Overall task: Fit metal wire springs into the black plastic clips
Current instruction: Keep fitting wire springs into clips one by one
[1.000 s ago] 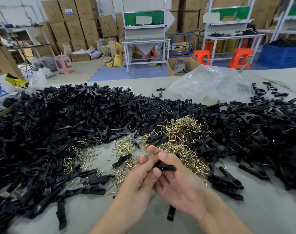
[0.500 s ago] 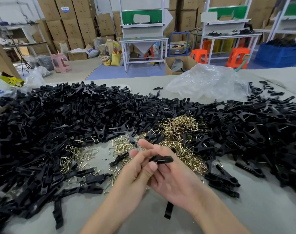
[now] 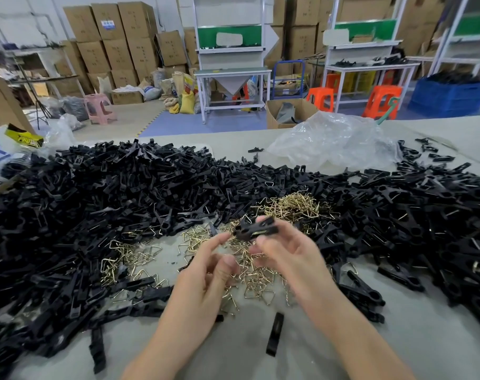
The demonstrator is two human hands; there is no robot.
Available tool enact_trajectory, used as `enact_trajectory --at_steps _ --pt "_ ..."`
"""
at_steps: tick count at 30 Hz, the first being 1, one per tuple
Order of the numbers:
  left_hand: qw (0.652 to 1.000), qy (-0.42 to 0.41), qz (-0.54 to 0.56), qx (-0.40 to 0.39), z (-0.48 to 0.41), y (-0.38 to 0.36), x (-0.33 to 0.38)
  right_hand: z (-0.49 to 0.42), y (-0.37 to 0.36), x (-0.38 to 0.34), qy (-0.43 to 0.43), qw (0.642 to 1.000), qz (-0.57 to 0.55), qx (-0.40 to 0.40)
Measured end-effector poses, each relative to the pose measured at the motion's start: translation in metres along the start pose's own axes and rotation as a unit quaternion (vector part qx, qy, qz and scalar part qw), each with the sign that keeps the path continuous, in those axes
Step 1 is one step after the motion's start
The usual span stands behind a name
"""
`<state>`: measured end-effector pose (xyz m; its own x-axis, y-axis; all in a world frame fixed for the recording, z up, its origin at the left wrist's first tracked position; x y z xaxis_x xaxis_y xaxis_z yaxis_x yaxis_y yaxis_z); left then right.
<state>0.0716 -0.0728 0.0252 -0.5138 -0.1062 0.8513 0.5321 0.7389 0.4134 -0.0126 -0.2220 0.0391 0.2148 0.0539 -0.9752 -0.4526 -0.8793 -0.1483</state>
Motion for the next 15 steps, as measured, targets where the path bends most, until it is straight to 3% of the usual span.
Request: enact_trajectory --at_steps 3,5,7,11,13,15 --pt "0.997 0.002 -0.079 -0.005 0.002 0.003 -0.002 -0.022 0.043 -0.030 0.050 0.976 -0.177 0.115" --pt "0.992 0.012 -0.124 -0.001 0.001 0.005 -0.004 -0.035 0.076 -0.052 0.078 0.915 -0.357 0.169" --pt "0.985 0.024 -0.168 0.015 0.000 0.006 -0.008 -0.042 0.092 -0.060 0.062 0.872 -0.448 0.189" --pt "0.950 0.026 -0.305 0.059 -0.005 0.013 -0.014 -0.037 0.066 -0.027 -0.016 0.952 -0.260 0.161" --pt "0.927 0.037 -0.361 0.093 -0.006 0.020 -0.021 -0.024 0.047 -0.009 0.004 0.981 -0.108 0.160" --pt "0.910 0.058 -0.393 0.116 -0.009 0.030 -0.030 -0.015 0.032 0.005 0.052 0.985 0.072 0.148"
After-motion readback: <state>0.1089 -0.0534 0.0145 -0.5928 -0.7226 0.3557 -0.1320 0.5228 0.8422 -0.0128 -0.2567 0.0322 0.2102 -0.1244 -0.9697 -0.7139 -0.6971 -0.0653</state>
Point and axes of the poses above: each hand's wrist, its own z-axis away from the middle knuckle, its own y-axis out of the back of the hand, x = y × z, the point moved 4 cm from there along -z, towards the middle knuckle, and after that the axes turned 1 degree about -y, right-handed, at the moved point
